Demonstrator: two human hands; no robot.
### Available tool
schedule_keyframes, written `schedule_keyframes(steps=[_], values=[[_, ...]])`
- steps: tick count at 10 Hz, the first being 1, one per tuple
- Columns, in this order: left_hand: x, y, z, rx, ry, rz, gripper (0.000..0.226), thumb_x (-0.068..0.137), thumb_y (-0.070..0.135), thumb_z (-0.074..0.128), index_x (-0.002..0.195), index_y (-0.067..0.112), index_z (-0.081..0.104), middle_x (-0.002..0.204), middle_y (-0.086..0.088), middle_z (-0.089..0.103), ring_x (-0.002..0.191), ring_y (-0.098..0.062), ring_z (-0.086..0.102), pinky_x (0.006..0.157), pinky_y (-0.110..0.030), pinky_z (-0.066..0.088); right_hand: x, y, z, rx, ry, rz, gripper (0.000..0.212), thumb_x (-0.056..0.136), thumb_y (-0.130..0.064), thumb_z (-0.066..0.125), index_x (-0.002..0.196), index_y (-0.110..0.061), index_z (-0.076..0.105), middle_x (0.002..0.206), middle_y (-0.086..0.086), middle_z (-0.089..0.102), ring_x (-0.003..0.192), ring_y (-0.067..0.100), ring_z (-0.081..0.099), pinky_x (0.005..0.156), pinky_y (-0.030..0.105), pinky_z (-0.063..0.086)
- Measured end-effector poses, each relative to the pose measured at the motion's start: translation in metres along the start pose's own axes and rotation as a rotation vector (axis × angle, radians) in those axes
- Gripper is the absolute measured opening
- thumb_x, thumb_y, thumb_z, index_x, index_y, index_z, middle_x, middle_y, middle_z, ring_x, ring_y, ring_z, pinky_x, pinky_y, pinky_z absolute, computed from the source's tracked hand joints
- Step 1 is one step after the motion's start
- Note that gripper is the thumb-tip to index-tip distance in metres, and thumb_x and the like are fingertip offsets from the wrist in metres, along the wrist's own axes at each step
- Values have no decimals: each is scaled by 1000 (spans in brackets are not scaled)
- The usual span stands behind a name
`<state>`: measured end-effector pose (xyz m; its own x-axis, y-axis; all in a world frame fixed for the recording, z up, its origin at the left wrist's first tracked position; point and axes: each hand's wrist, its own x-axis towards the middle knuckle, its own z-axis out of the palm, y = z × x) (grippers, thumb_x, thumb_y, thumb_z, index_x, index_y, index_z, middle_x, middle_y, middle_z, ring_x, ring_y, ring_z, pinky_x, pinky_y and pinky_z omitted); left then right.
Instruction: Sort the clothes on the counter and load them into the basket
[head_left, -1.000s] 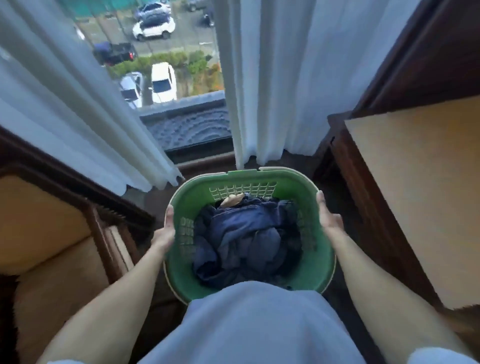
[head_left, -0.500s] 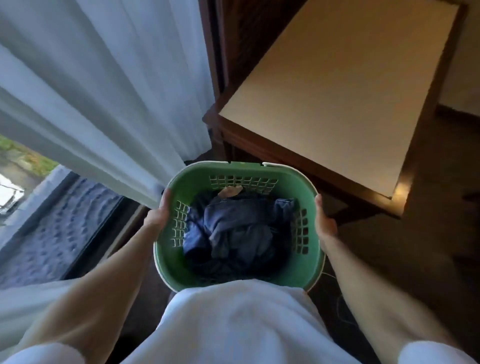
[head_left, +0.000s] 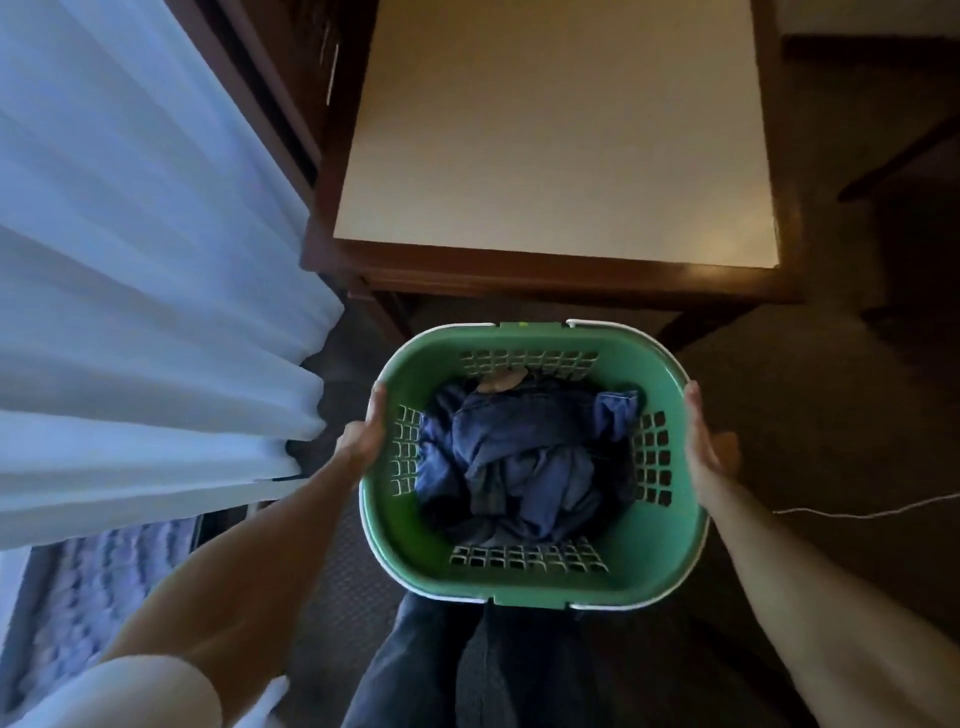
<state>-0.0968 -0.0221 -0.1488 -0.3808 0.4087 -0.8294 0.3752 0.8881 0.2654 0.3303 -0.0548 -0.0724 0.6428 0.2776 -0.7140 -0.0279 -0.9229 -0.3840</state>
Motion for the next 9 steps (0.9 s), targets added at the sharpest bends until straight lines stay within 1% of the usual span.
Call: schedule_keyframes(steps=[1,2,3,4,5,6,7,8,9], values=[[0,24,22,-6,19,13,145,59,108,11,140,-4,54,135,-29,59,121,-43,60,108,-48,46,42,11,21,-14,-2,11,123,52,-106,34,116,-4,57,106,18,62,87,31,66,67,40,55],[41,21,53,39,21,80,105,90,86,19,135,0,59,136,-25,61,124,-42,58,106,-46,48,91,26,54,-44,-40,10,111,60,-102,33,110,-5,54,102,16,60,86,30,66,66,40,57],[87,6,79,-24,2,96,96,92,83,25,137,6,59,136,-20,62,124,-39,60,102,-44,51,135,38,83,-74,-66,-24,114,55,-106,26,100,-5,57,95,13,61,71,23,60,52,34,48],[120,6,92,-94,29,161,96,89,84,30,139,7,58,136,-19,62,125,-39,60,99,-41,51,159,35,96,-121,-47,-67,94,62,-101,22,72,-11,49,69,4,50,50,15,46,43,27,33],[121,3,96,-63,44,155,99,88,86,27,138,6,59,135,-21,62,124,-41,59,99,-43,49,156,38,95,-115,-21,-93,91,66,-99,21,73,-14,51,69,4,52,51,16,50,43,27,36],[109,5,88,-39,29,125,93,91,82,31,137,6,59,136,-21,61,125,-40,58,102,-44,48,158,52,90,-154,-65,-83,107,60,-103,18,89,-10,61,87,11,61,69,25,62,52,34,47],[79,14,70,-58,31,174,95,81,80,55,134,1,56,135,-23,61,123,-41,59,104,-47,50,193,74,81,-169,-91,-116,120,54,-107,20,111,-10,60,111,19,64,90,35,69,70,47,61],[21,20,50,-129,75,241,132,43,97,57,137,5,52,134,-21,60,123,-39,58,104,-44,48,161,59,59,-85,-125,-146,84,73,-82,54,121,-13,50,117,20,62,94,35,68,76,55,61],[-48,-6,37,-253,26,246,155,15,108,48,133,8,58,128,-18,62,121,-38,59,102,-41,49,53,16,16,147,-146,-227,55,90,-45,69,129,-13,47,120,15,60,98,29,65,80,47,58]])
